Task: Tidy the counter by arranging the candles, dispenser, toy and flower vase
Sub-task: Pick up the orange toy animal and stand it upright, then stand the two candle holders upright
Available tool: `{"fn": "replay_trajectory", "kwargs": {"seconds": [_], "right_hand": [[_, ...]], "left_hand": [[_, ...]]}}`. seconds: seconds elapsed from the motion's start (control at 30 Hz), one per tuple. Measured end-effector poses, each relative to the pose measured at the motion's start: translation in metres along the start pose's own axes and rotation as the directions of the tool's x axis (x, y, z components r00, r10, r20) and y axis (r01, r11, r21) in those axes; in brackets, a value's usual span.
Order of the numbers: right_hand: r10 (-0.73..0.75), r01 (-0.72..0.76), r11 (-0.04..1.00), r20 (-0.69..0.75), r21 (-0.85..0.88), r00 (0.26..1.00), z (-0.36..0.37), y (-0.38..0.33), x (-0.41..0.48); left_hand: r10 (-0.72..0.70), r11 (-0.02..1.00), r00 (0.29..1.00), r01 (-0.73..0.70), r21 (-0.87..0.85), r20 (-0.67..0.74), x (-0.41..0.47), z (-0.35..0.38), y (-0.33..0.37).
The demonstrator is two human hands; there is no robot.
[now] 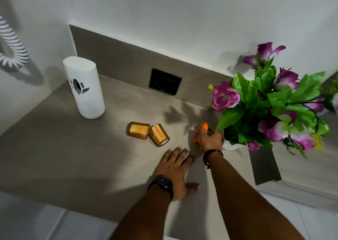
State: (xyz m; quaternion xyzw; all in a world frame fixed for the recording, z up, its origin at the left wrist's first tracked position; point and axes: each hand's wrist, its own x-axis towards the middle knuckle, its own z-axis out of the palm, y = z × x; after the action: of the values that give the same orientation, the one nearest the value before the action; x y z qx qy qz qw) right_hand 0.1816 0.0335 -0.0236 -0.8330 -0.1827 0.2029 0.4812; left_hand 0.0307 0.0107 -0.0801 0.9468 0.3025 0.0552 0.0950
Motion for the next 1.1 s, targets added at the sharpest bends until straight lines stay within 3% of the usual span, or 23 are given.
{"fn": "replay_trajectory", "kwargs": {"seconds": [0.17,0.23,0.33,0.4,0.43,0.5,0.57,0.63,0.7,0.8,0.97,1.03,1.1], "right_hand": [[0.022,-0.023,0.999,-0.031,-0.036,0.999,0.0,0.001,-0.003],[-0.006,-0.004,0.996,-0.11,-0.089,0.994,-0.001,-0.004,-0.01],[-0.332,0.263,0.929,-0.275,-0.259,0.902,0.005,-0.016,-0.024],[-0.515,0.446,0.848,-0.244,-0.287,0.822,0.014,-0.027,-0.034],[-0.539,0.496,0.834,-0.158,-0.243,0.828,0.02,-0.034,-0.036],[-0.476,0.493,0.841,0.129,-0.225,0.87,0.031,-0.043,-0.037],[-0.27,0.388,0.888,0.401,-0.249,0.875,0.04,-0.047,-0.038],[-0.079,0.273,0.924,0.565,-0.267,0.821,0.05,-0.049,-0.043],[-0.036,0.295,0.908,0.648,-0.296,0.761,0.059,-0.046,-0.046],[-0.061,0.334,0.904,0.691,-0.268,0.72,0.068,-0.043,-0.045],[-0.19,0.432,0.841,0.57,-0.326,0.799,0.072,-0.045,-0.034],[-0.223,0.386,0.879,0.474,-0.28,0.852,0.072,-0.043,-0.03],[-0.237,0.327,0.923,0.374,-0.201,0.897,0.073,-0.041,-0.027]], "left_hand": [[0.001,1.0,1.0,-0.001,0.006,0.024,0.0,0.002,-0.001],[0.014,1.0,0.998,-0.014,0.003,0.059,-0.001,-0.001,-0.001],[0.03,0.997,0.992,-0.021,-0.081,0.122,-0.003,-0.018,-0.005],[0.075,0.992,0.995,-0.067,-0.111,0.065,-0.006,-0.04,-0.022],[0.109,0.989,0.994,-0.109,-0.096,-0.001,-0.008,-0.053,-0.035],[0.148,0.984,0.976,-0.161,-0.071,-0.159,-0.01,-0.077,-0.069],[0.083,0.992,0.95,-0.108,-0.068,-0.299,-0.009,-0.095,-0.105],[-0.082,0.996,0.982,0.076,-0.037,-0.169,-0.005,-0.109,-0.133],[-0.175,0.983,0.984,0.177,0.052,-0.026,0.003,-0.109,-0.153],[-0.135,0.986,0.987,0.125,0.111,0.089,0.016,-0.104,-0.162],[-0.122,0.99,0.992,0.12,0.073,0.018,0.029,-0.097,-0.162],[-0.207,0.976,0.976,0.201,-0.081,-0.071,0.032,-0.094,-0.162],[-0.371,0.891,0.916,0.305,-0.336,-0.154,0.036,-0.094,-0.162]]}}
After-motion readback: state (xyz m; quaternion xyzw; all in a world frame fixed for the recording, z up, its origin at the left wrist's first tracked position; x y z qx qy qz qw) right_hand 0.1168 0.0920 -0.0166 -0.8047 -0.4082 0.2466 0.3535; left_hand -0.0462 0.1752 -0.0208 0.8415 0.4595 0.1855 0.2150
